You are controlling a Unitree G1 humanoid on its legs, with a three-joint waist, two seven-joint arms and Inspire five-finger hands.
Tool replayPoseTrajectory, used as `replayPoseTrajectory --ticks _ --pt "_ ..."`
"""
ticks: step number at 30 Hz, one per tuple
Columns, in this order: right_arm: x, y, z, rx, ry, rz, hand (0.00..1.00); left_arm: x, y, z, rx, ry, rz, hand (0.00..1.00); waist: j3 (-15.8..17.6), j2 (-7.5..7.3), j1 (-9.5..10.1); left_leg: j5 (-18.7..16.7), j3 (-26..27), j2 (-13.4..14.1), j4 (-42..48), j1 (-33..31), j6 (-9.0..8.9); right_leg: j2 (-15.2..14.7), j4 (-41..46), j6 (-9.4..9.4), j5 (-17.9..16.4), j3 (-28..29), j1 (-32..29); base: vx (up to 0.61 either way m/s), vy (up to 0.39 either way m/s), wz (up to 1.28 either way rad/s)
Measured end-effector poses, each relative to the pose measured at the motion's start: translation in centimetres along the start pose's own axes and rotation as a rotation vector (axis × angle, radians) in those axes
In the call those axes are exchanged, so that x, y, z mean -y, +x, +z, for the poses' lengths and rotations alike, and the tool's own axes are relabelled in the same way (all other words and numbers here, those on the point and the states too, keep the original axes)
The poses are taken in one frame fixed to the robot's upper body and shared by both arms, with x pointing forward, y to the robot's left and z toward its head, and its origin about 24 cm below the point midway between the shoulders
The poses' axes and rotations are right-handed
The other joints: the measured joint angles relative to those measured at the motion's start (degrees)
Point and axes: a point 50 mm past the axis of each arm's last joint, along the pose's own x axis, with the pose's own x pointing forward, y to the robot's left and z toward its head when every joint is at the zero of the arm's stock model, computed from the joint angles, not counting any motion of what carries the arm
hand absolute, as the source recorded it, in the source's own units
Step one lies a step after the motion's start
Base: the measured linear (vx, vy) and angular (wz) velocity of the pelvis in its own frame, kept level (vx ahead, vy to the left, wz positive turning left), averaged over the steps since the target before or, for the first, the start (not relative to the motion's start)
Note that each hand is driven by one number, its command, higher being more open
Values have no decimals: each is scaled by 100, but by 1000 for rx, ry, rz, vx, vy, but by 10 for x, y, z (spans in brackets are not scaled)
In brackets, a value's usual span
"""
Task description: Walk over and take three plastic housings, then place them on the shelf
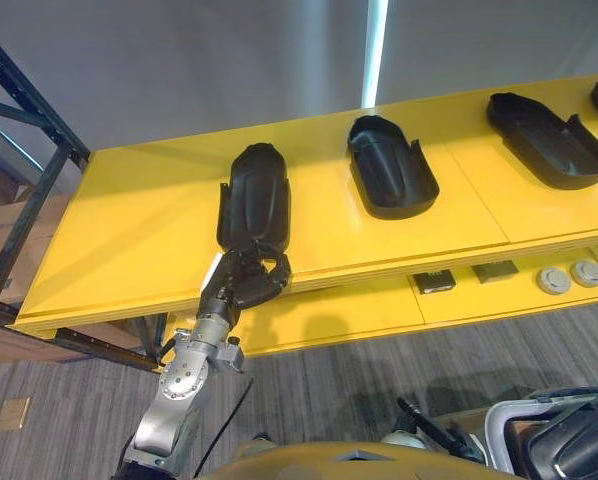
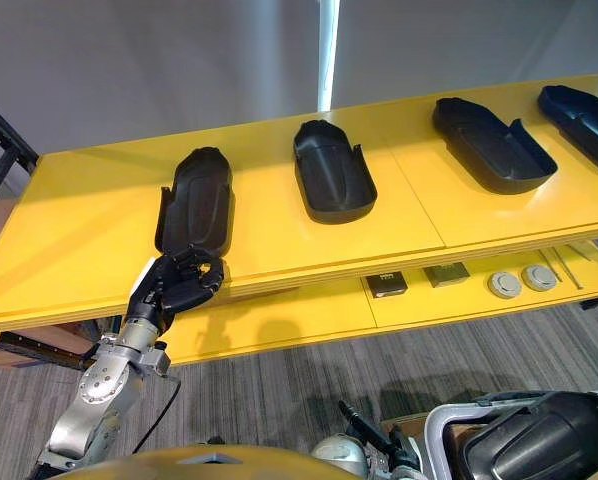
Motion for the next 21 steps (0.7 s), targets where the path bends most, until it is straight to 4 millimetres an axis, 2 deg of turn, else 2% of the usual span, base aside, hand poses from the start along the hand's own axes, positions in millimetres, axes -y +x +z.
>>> replayPoseTrajectory --ticks 7,21 --pt "-1 0 4 16 -3 1 100 -3 9 0 2 49 30 0 -10 -82 -44 5 11 -10 0 4 3 5 -59 -34 31 7 11 0 0 0" --pt "-14 -1 -1 0 3 33 100 -4 14 2 2 56 81 0 -43 -232 -60 3 100 -14 0 85 1 8 -67 -62 56 94 19 -1 2 -3"
